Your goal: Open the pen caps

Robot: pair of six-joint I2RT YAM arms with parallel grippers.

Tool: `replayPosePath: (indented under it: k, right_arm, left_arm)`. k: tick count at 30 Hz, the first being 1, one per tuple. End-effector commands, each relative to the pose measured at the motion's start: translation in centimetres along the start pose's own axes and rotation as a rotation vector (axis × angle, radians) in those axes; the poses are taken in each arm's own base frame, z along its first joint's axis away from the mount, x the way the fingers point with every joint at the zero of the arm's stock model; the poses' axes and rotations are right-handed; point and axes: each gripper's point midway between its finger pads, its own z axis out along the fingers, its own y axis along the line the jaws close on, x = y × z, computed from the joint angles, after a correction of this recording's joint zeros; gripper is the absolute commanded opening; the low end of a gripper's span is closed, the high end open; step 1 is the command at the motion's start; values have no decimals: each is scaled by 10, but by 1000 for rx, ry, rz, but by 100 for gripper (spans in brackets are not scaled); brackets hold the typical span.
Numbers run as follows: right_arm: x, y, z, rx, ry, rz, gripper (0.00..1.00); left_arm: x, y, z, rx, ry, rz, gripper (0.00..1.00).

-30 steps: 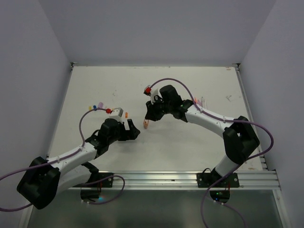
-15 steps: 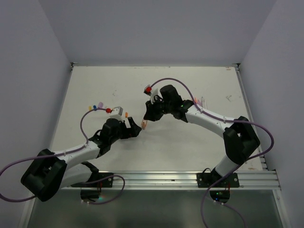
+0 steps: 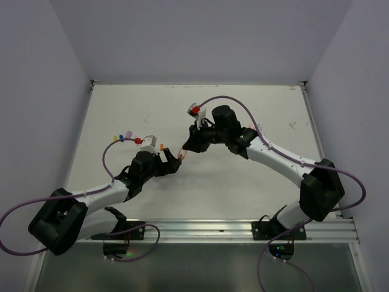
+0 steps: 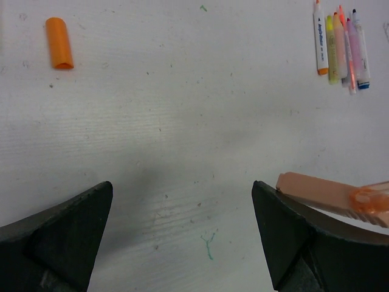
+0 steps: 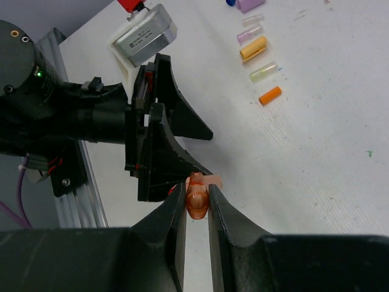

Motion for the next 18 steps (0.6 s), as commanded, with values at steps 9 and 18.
replayPosePath:
  k: [9,18]
  right_arm:
    - [-11,25,-9,-122,-56,2,0]
    - [-4,24,-7,-126,-49,10,0]
  left_arm:
    - [-46,-36,-5,112,-162,-55,100]
    - [-54,-61,-5,226,-176,-52,100]
